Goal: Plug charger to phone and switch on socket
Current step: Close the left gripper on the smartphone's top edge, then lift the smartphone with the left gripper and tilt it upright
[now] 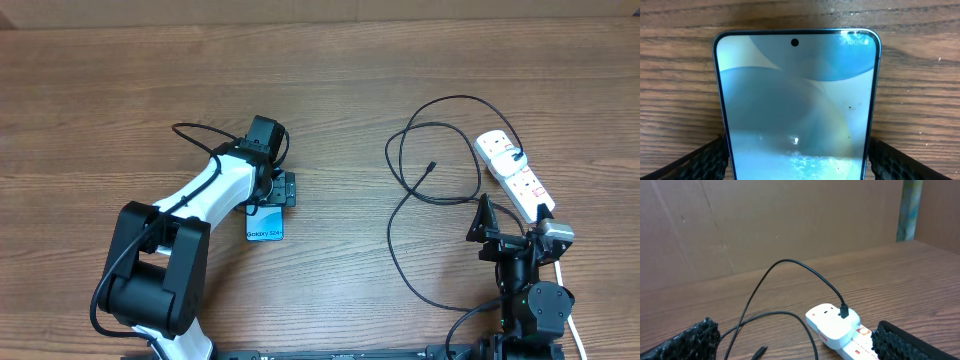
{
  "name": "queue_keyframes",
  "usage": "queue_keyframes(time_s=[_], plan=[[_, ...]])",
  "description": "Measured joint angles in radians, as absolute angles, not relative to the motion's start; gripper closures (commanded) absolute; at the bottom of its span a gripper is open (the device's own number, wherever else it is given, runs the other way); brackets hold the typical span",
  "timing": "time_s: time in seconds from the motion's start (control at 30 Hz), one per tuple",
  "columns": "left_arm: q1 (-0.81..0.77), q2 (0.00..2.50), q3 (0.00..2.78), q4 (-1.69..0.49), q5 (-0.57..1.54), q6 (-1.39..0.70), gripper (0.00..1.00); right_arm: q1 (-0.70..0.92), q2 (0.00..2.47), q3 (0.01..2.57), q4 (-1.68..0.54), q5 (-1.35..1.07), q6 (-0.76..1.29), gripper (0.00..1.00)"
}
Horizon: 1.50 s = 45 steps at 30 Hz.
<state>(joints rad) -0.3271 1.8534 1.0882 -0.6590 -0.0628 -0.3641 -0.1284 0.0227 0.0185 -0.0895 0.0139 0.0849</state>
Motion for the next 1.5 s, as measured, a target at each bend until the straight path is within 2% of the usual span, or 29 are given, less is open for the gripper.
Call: queue_keyframes(time_s=[0.27,0.43,0.8,0.97,1.2,1.5], plan=[[-0.327,1.853,1.088,-0.669,-0.059,-0.364,0.17,-0.128,0.023,0.019,-0.089,0.014,0.085,0.0],[-0.327,1.851,1.088,-0.678,-0.058,-0.363,0.24,-0.128,0.023,0.019,-0.089,0.014,0.085,0.0],[-0.327,1.85,1.088,-0.684,-0.057,-0.365,0.32,-0.128,0.023,0.019,-0.089,0.014,0.084,0.0],[-0.327,1.85,1.09,-0.694,-0.056,-0.368,0.4,-0.128,0.023,0.019,-0.089,0.015,0.085,0.0],[-0.327,1.866,1.141,-0.853,-0.038,-0.389,0.43,-0.128,0.023,0.019,-0.089,0.014,0.085,0.0],[-0.327,1.882,1.403,-1.055,-0.033,-0.39,0.43,-0.128,0.023,0.019,-0.09,0.014,0.085,0.0]])
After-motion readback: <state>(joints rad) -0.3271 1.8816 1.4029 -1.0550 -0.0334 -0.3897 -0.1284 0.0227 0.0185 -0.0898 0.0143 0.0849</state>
